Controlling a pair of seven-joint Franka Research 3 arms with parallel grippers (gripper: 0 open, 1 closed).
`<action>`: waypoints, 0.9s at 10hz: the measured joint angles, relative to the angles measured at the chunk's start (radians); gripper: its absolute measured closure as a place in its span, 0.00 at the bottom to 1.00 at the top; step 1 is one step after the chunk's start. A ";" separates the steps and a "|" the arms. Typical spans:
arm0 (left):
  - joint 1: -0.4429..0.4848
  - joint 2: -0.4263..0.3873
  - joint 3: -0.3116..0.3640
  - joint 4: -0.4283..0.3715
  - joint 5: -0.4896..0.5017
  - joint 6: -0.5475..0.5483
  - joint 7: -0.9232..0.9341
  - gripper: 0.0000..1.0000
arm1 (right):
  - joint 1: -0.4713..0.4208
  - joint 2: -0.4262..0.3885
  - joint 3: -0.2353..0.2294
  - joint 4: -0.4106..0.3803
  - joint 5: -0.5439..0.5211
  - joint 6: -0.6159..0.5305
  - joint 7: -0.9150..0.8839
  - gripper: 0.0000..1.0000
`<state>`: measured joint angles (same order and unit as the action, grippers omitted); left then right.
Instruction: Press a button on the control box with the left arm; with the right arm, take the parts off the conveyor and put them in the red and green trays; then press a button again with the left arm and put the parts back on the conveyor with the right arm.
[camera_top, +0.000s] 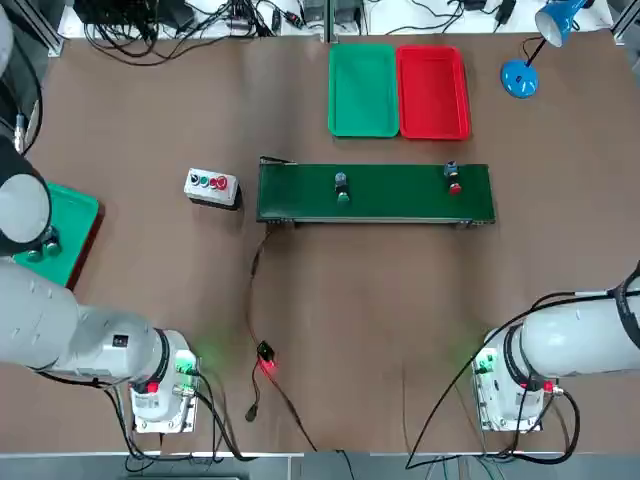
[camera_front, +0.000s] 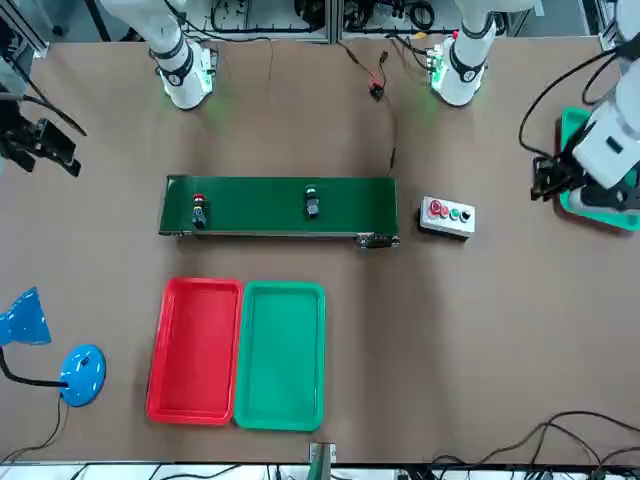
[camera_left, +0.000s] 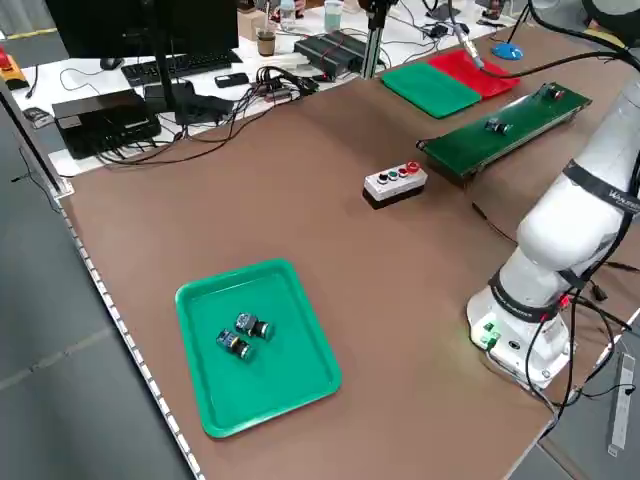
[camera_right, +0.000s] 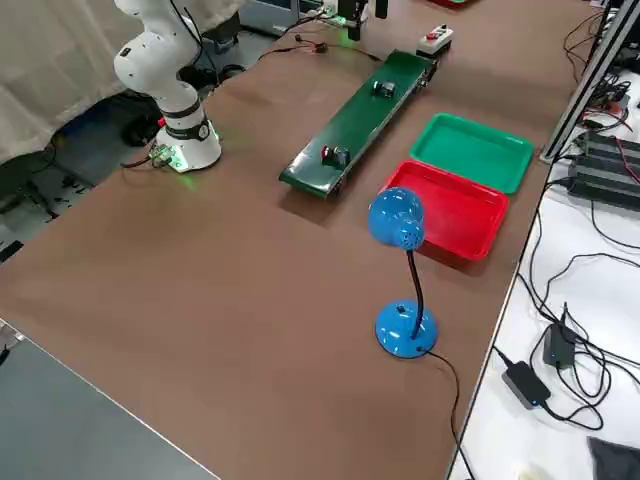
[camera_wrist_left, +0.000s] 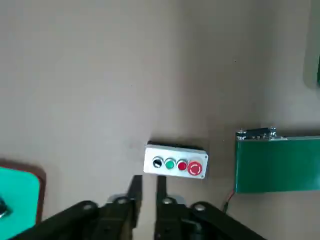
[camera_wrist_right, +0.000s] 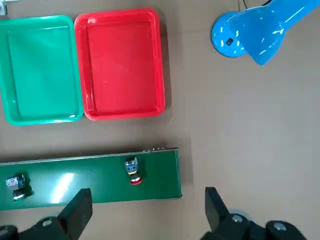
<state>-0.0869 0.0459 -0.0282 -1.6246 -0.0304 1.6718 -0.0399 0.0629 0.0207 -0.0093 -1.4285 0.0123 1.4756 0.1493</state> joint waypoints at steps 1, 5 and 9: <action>-0.008 0.006 -0.006 -0.040 0.000 0.050 0.002 0.99 | 0.004 0.007 0.002 -0.002 0.000 0.001 0.000 0.00; -0.013 0.010 -0.023 -0.175 -0.005 0.120 -0.062 0.99 | 0.004 0.025 0.001 -0.008 0.000 0.002 0.000 0.00; -0.016 -0.043 -0.068 -0.456 -0.015 0.329 -0.077 0.99 | 0.004 0.037 0.002 -0.013 0.000 -0.008 -0.063 0.00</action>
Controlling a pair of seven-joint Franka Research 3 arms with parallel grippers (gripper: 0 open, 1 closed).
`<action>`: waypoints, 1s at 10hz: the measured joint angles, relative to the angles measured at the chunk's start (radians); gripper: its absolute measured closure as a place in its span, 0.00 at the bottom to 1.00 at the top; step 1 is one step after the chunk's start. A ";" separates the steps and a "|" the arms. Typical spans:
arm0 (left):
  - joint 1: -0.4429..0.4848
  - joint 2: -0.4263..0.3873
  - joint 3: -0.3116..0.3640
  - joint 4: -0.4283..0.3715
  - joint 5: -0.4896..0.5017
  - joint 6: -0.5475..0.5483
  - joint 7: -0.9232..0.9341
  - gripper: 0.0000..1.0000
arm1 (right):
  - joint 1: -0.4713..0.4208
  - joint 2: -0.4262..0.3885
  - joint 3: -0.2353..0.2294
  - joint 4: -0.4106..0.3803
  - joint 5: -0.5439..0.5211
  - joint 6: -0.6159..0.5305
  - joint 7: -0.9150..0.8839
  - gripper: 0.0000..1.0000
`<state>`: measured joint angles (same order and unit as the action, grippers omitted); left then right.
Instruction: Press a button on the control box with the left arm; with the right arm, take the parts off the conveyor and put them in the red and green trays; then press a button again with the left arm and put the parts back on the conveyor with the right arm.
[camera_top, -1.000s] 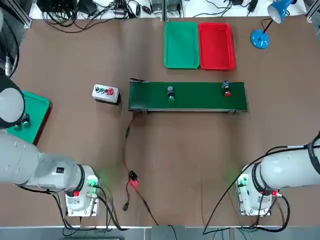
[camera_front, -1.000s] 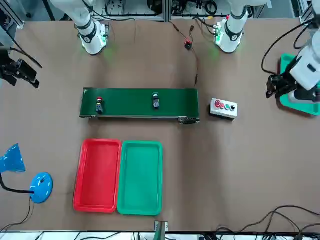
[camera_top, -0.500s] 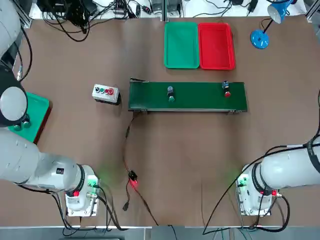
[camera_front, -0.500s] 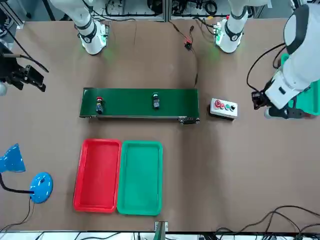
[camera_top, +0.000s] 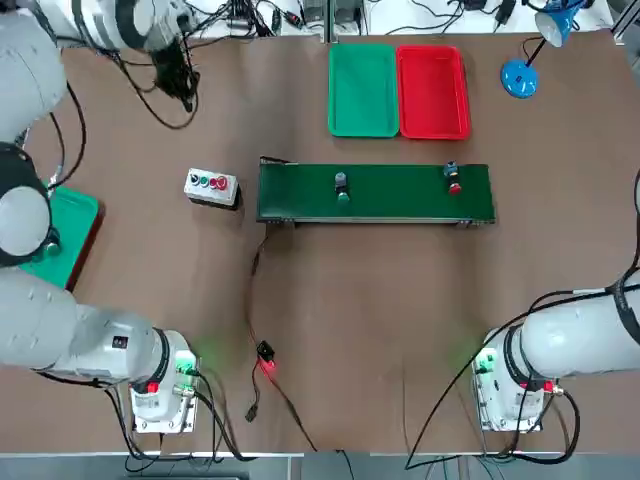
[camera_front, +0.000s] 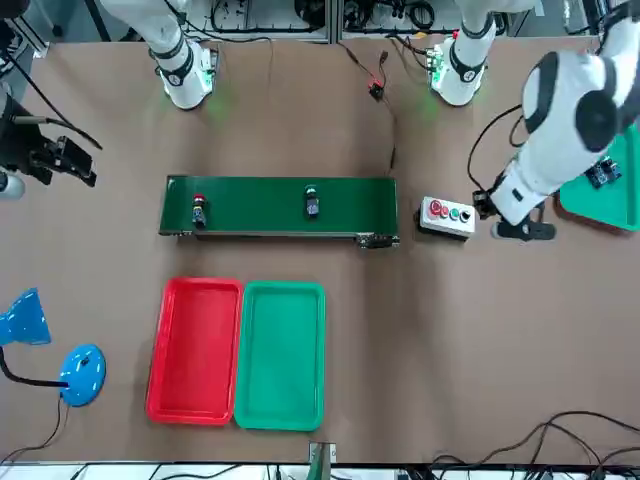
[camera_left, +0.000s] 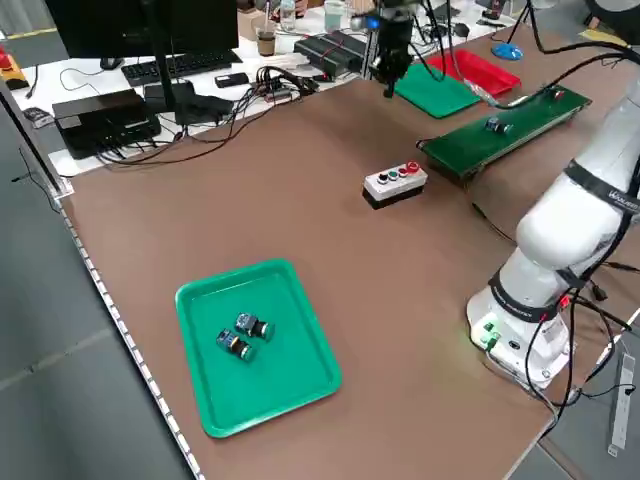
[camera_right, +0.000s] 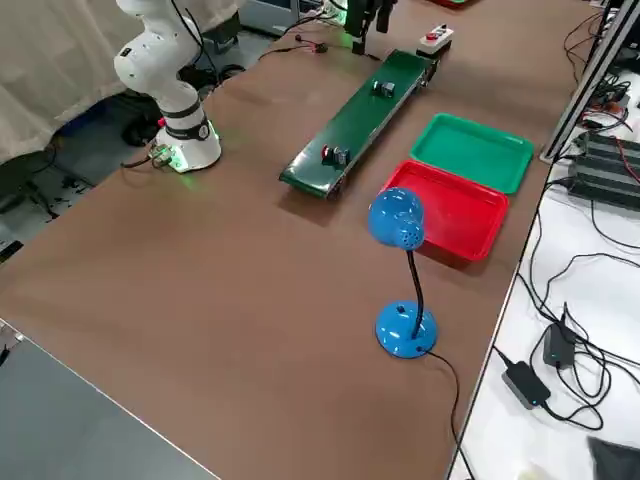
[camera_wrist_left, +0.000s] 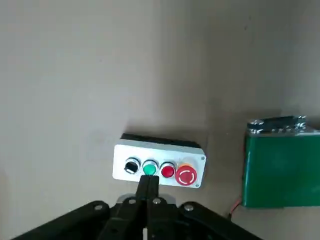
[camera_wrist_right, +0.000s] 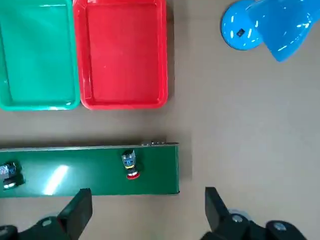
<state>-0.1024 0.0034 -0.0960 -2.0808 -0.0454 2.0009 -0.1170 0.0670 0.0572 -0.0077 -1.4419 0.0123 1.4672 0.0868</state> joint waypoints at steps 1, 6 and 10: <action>0.000 -0.020 -0.012 -0.082 0.000 0.054 0.000 0.99 | 0.000 0.000 0.000 -0.006 0.000 -0.009 -0.024 0.00; -0.001 -0.029 -0.056 -0.327 0.000 0.242 0.000 0.99 | 0.000 0.000 0.000 -0.016 0.000 -0.031 -0.049 0.00; -0.003 0.042 -0.061 -0.335 0.000 0.279 0.000 0.99 | 0.000 0.001 0.000 -0.026 0.000 -0.038 -0.081 0.00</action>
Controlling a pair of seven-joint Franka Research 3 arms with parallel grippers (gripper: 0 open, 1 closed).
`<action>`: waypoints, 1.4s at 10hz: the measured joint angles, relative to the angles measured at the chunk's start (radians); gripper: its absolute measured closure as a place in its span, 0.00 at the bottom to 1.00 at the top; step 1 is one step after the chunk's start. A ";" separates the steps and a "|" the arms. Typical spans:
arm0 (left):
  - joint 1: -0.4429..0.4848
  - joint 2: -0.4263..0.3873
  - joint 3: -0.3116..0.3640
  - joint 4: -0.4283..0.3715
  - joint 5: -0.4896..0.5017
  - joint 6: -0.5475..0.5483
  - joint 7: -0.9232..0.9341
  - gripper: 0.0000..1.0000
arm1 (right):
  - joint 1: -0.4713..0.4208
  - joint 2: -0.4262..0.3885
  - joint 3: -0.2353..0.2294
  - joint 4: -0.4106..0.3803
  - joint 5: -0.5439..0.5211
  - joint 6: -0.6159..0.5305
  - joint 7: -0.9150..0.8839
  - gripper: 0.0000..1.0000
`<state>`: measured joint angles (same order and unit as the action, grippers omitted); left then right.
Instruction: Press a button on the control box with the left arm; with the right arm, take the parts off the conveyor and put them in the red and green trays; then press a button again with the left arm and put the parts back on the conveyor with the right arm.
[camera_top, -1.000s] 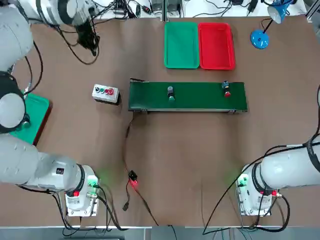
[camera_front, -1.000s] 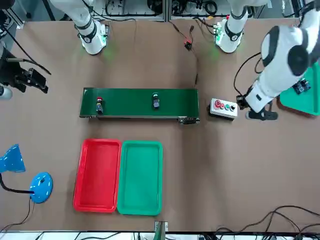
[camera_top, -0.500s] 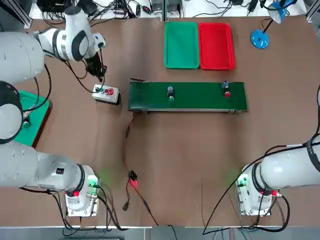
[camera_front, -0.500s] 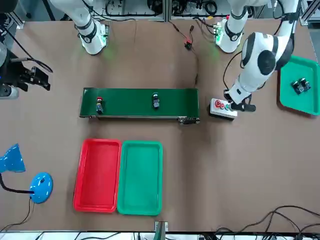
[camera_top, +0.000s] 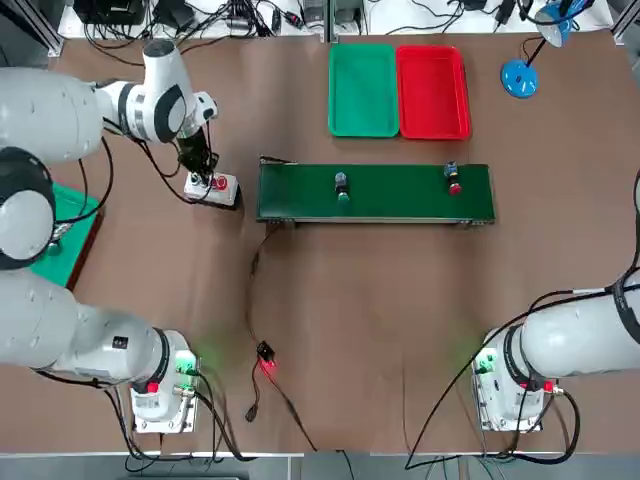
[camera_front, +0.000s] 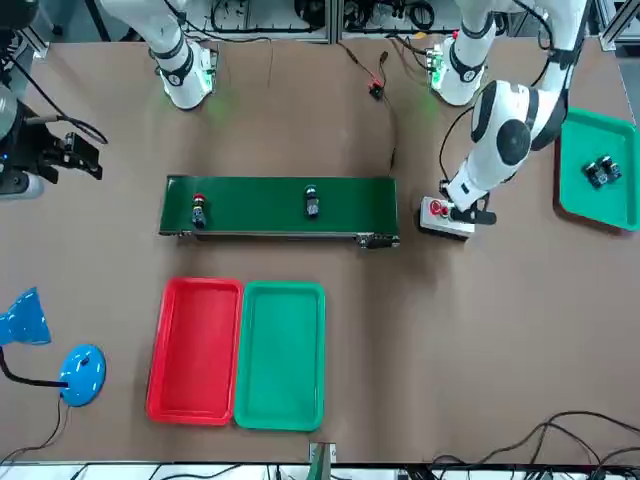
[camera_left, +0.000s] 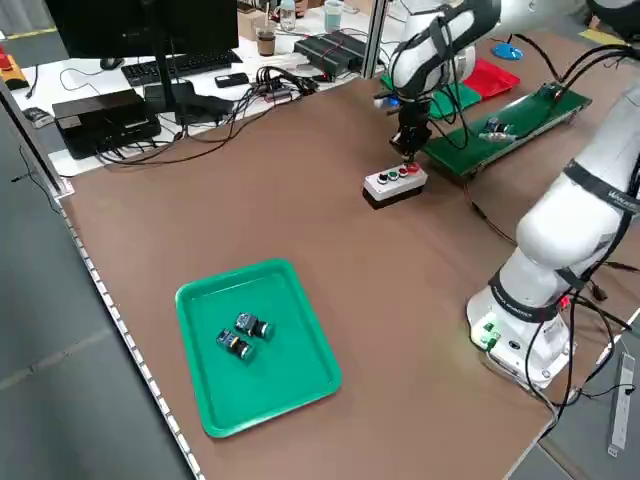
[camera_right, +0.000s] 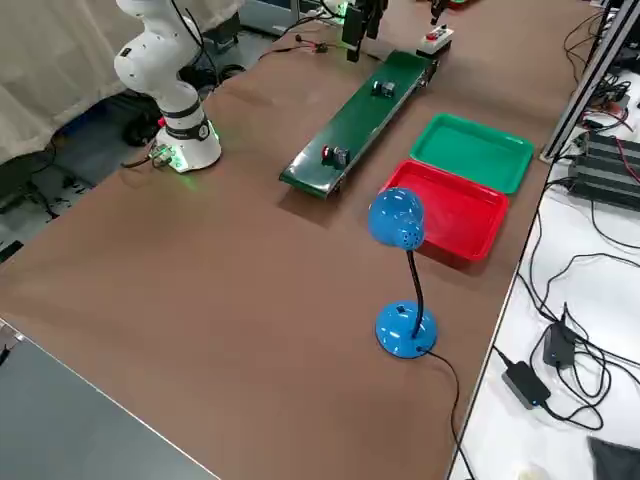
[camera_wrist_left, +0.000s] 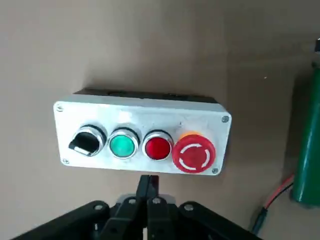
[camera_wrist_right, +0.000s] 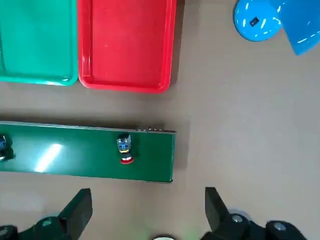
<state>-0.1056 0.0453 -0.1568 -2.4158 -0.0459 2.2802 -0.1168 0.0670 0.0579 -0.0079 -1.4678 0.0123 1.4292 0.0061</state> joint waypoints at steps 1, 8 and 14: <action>0.000 0.014 0.000 0.000 0.000 0.020 0.000 0.99 | 0.000 0.000 0.000 -0.006 0.000 0.000 -0.001 0.00; -0.003 0.060 -0.003 0.007 0.000 0.071 0.001 0.99 | 0.000 0.000 0.000 -0.036 0.000 0.001 -0.002 0.00; -0.004 0.076 -0.004 0.023 0.000 0.076 0.002 0.99 | 0.000 0.000 0.000 -0.036 0.000 0.001 -0.002 0.00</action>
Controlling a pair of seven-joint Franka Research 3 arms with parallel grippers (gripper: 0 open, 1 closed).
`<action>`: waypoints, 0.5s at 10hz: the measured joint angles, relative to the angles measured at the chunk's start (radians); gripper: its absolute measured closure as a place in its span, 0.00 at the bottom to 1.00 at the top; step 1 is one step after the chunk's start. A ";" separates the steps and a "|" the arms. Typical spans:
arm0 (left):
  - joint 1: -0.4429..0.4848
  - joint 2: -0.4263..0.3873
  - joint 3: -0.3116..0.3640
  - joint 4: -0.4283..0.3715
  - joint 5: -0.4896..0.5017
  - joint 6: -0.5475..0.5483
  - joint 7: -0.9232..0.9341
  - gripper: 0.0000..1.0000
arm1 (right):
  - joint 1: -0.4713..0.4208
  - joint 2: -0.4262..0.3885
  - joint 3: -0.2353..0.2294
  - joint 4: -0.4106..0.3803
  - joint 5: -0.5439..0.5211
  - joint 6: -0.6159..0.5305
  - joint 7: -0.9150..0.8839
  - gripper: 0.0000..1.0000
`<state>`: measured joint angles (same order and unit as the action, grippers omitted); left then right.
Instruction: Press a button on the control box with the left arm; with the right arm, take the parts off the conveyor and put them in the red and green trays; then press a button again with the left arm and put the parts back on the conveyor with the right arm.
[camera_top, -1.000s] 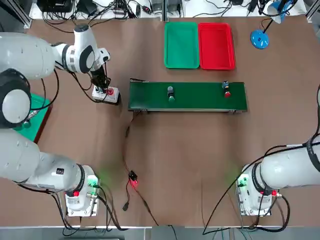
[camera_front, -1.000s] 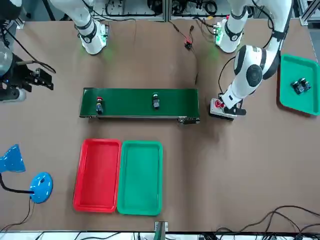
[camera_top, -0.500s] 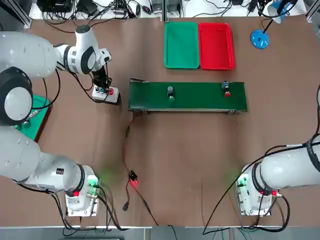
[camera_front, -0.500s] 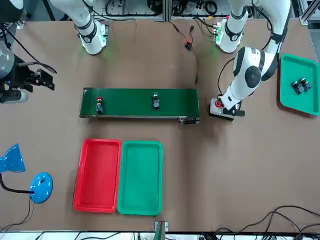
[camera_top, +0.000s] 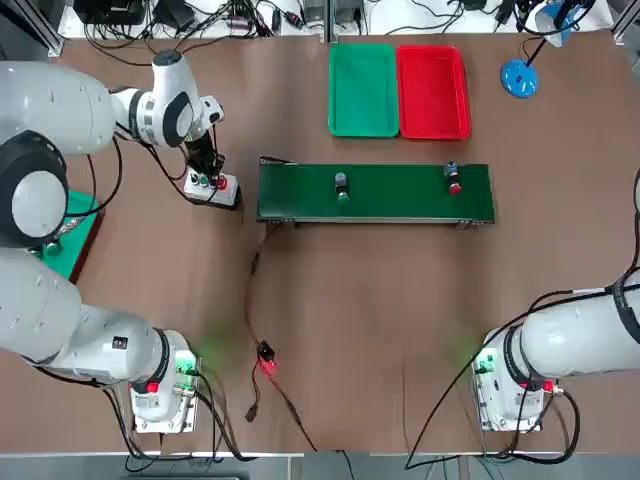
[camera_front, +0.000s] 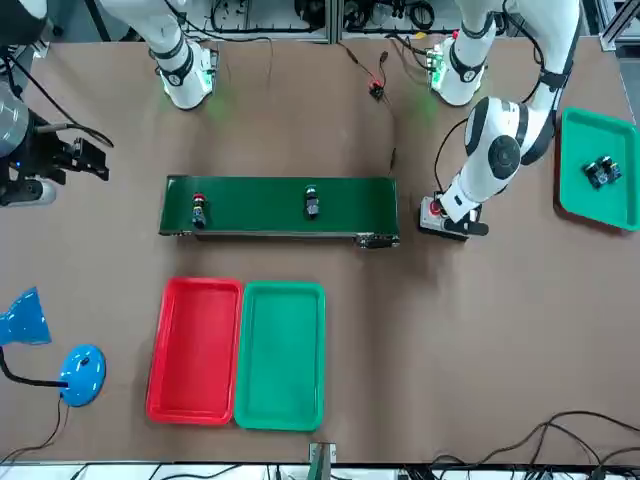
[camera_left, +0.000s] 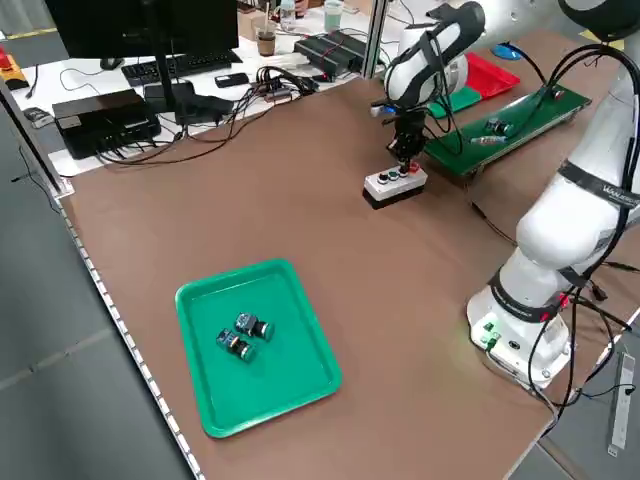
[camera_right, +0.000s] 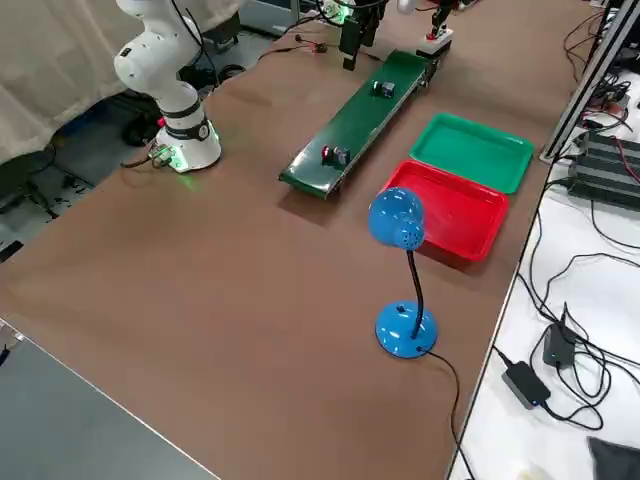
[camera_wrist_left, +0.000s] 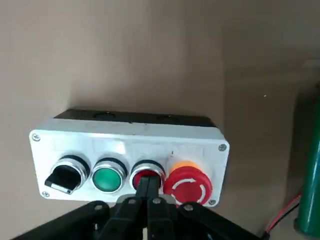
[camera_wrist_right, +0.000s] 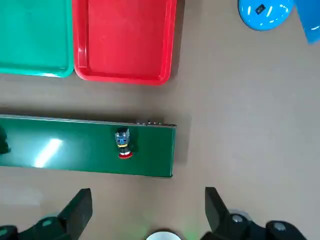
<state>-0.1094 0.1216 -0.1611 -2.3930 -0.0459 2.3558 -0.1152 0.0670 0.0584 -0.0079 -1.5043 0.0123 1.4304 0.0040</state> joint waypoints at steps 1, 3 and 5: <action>0.000 0.000 0.000 0.001 0.000 -0.001 0.000 0.99 | 0.000 0.000 0.000 0.000 0.000 0.000 0.000 0.00; 0.000 0.000 0.000 0.001 0.000 -0.008 0.000 0.99 | 0.000 0.000 0.000 -0.001 0.000 0.000 0.000 0.00; 0.001 0.000 0.000 0.001 0.000 -0.022 0.000 0.99 | 0.000 0.000 0.000 -0.004 0.000 0.000 0.000 0.00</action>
<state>-0.1081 0.1216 -0.1610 -2.3924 -0.0459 2.3334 -0.1152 0.0670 0.0584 -0.0079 -1.5082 0.0123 1.4304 0.0038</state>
